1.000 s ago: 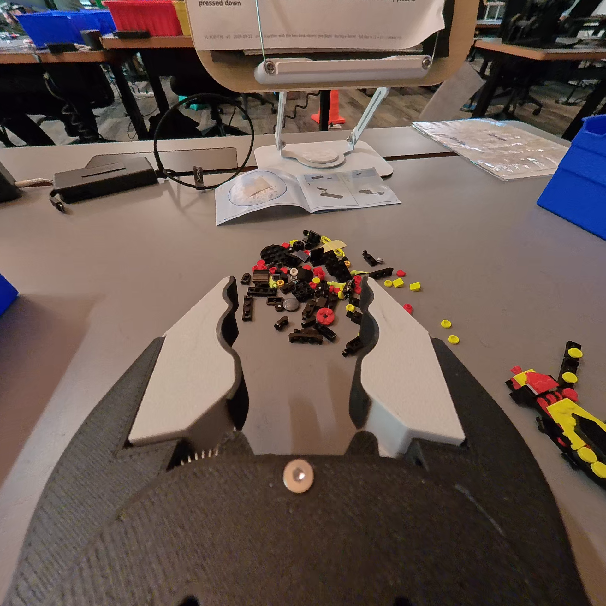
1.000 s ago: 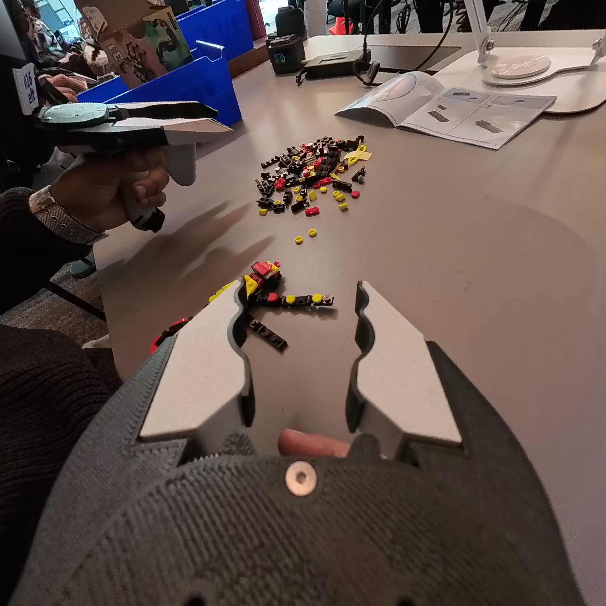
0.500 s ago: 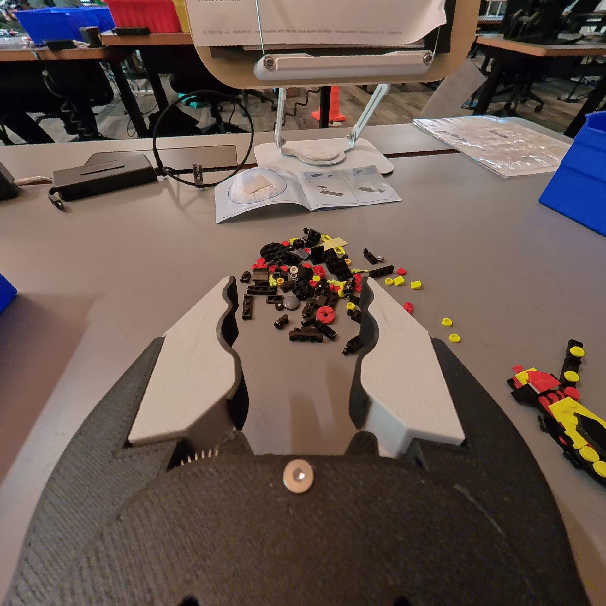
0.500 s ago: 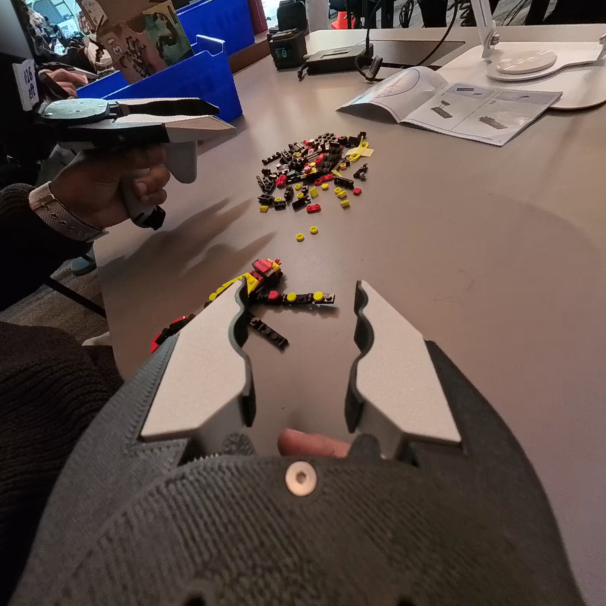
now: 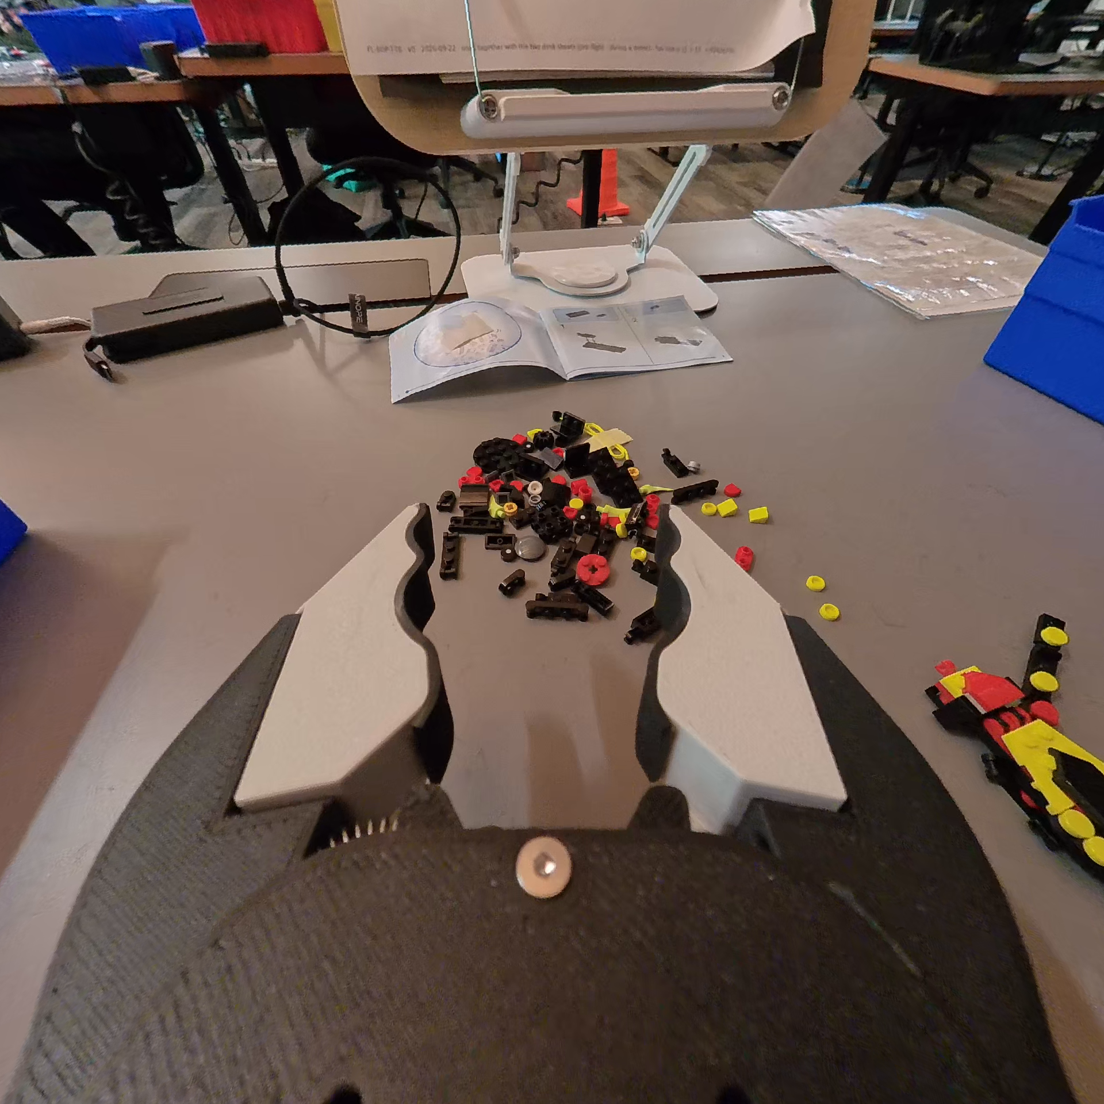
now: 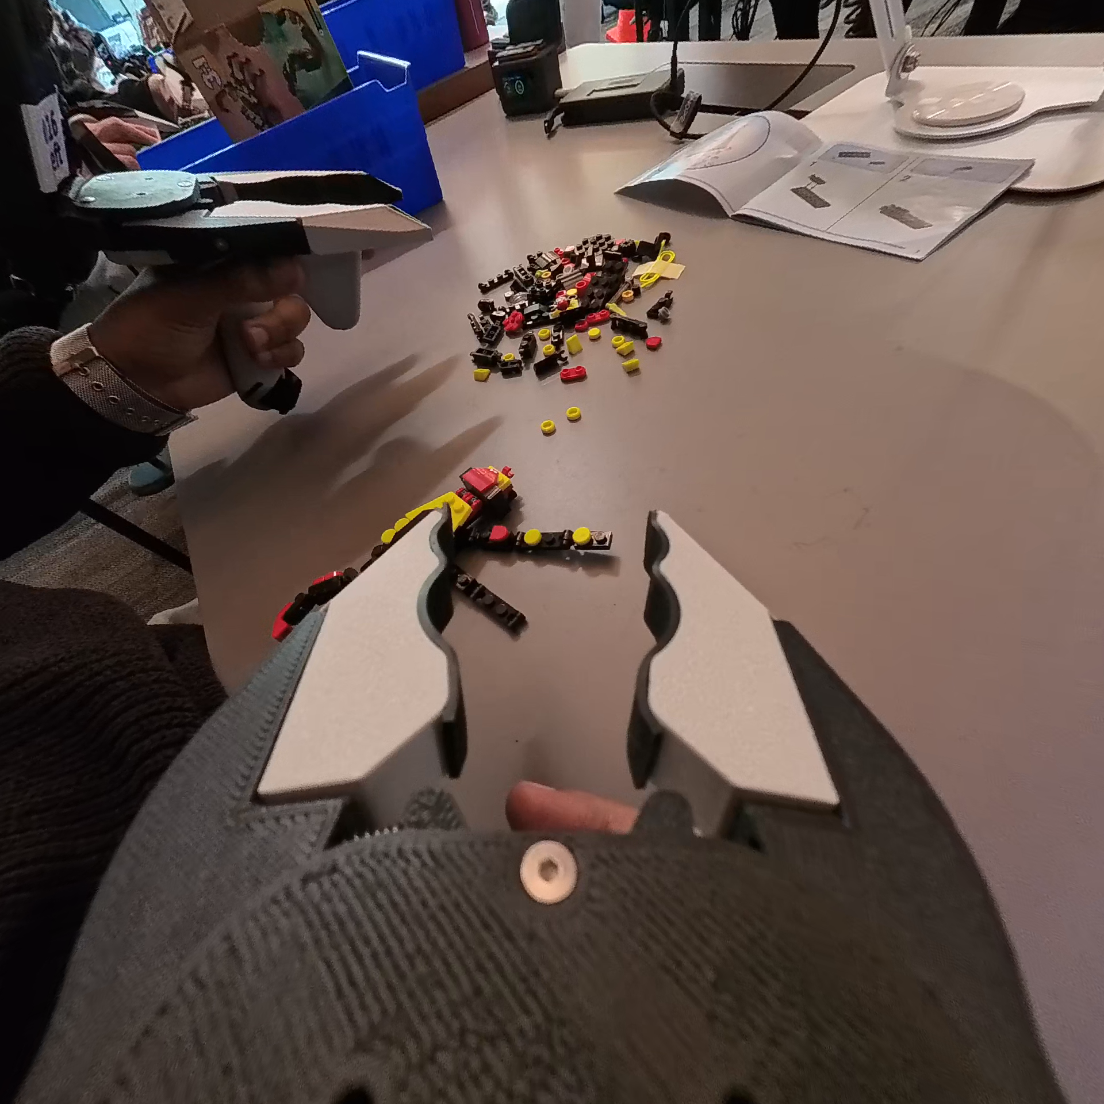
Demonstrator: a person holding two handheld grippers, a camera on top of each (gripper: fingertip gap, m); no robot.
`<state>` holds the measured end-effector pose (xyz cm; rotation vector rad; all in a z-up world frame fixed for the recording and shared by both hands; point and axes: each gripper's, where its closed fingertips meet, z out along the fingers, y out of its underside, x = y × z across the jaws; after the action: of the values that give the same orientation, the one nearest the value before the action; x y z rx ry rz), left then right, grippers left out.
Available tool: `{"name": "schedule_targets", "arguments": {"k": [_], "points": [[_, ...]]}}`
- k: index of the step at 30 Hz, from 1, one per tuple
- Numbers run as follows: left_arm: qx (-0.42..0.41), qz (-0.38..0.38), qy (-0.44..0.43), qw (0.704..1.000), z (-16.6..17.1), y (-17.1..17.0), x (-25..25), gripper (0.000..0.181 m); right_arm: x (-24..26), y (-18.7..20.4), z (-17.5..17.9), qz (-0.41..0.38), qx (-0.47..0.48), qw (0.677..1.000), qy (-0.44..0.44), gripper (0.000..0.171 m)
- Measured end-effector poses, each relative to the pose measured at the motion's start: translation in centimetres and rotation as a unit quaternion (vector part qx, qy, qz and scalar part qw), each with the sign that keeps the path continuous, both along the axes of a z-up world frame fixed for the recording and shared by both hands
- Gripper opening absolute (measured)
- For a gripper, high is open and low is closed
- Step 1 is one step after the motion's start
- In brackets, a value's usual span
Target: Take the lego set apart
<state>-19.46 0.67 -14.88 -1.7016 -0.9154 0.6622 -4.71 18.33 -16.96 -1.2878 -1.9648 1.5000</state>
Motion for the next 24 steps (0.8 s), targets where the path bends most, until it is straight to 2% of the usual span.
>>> {"name": "schedule_targets", "arguments": {"k": [6,8,9,10,12,17,21,24], "points": [[0.001,0.0,0.001,1.0,0.1,-0.1,0.0,0.073,0.0,0.0,0.0,0.001,0.001,1.0,0.001,0.063],[0.001,0.0,0.004,1.0,0.2,-0.1,0.0,0.065,0.0,0.0,0.0,0.001,0.002,1.0,0.002,0.063],[0.0,-0.004,0.013,1.0,0.5,-0.2,0.1,0.043,0.1,0.0,0.0,0.001,0.003,1.0,0.002,0.063],[0.002,-0.008,0.032,0.999,1.1,-0.3,0.3,0.0,0.1,-0.1,0.1,0.002,0.004,1.0,0.003,0.063],[0.018,-0.027,0.056,0.998,2.4,-0.1,0.7,0.0,0.1,-0.1,0.1,0.002,0.004,1.0,0.004,0.063],[0.051,-0.07,0.022,0.996,2.6,0.6,1.5,0.0,0.2,-0.1,0.2,0.003,0.005,1.0,0.006,0.063],[0.111,-0.138,-0.006,0.984,3.8,1.9,3.2,0.0,0.1,0.0,0.5,0.0,0.007,1.0,0.012,0.063],[0.109,-0.169,-0.036,0.979,3.5,2.3,4.8,0.0,-0.6,1.2,1.5,-0.044,-0.008,0.999,0.031,0.076]]}}
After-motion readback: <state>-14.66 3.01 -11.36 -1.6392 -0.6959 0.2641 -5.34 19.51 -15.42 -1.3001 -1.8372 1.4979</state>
